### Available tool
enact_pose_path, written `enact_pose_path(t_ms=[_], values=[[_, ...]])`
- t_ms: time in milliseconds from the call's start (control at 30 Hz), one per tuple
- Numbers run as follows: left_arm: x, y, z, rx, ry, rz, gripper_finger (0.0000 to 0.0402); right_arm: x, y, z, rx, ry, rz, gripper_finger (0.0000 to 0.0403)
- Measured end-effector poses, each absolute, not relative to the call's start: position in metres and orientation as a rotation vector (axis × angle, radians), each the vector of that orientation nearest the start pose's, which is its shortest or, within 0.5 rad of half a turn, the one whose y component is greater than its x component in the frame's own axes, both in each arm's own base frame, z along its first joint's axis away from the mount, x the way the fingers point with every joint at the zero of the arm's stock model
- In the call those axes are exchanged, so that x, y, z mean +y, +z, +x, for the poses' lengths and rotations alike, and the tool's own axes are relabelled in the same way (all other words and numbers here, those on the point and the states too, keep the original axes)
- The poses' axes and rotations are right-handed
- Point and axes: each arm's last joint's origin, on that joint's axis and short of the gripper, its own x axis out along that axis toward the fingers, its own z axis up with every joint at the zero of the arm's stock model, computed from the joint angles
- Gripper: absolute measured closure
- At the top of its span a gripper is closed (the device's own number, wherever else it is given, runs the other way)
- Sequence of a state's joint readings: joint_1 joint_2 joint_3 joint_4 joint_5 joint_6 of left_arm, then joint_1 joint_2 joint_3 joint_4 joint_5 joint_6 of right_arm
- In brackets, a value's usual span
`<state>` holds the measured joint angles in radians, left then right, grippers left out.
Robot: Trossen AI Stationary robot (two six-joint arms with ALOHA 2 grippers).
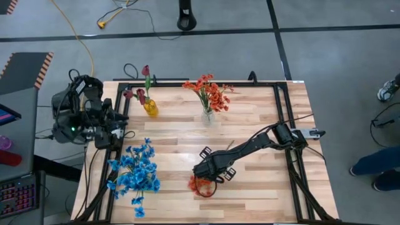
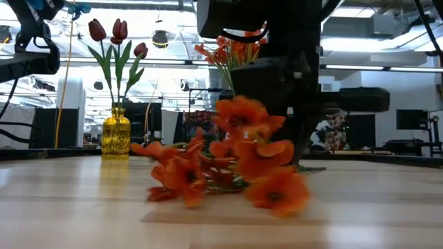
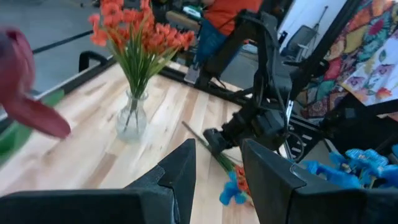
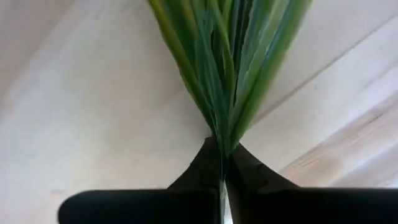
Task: Sort flowers into vase by color
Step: Put the orange flowers into the transparent vase
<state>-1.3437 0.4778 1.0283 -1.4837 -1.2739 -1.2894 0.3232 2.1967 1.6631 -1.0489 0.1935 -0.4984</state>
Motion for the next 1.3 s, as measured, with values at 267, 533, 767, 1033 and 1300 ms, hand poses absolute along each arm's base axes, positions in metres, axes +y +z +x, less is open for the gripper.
enact_pose_path(t_ms=[267,533,767,1033,1300], values=[[-0.018,0.318,0.033,0.190,0.128,-0.398,0.0284,0.114,0.196,0.393,1.386,0.343,-0.546,0.0372],[-0.025,0.297,0.035,0.146,0.163,-0.380,0.0284,0.101,0.250,0.386,1.198,0.244,-0.427,0.0370],[-0.030,0.290,0.036,0.122,0.170,-0.359,0.0284,0.083,0.287,0.383,1.032,0.190,-0.376,0.0369],[-0.035,0.283,0.038,0.097,0.184,-0.371,0.0284,0.065,0.302,0.385,0.948,0.158,-0.376,0.0369],[-0.049,0.290,0.051,0.102,0.288,-0.322,0.0284,0.049,0.303,0.389,0.930,0.144,-0.405,0.0368]])
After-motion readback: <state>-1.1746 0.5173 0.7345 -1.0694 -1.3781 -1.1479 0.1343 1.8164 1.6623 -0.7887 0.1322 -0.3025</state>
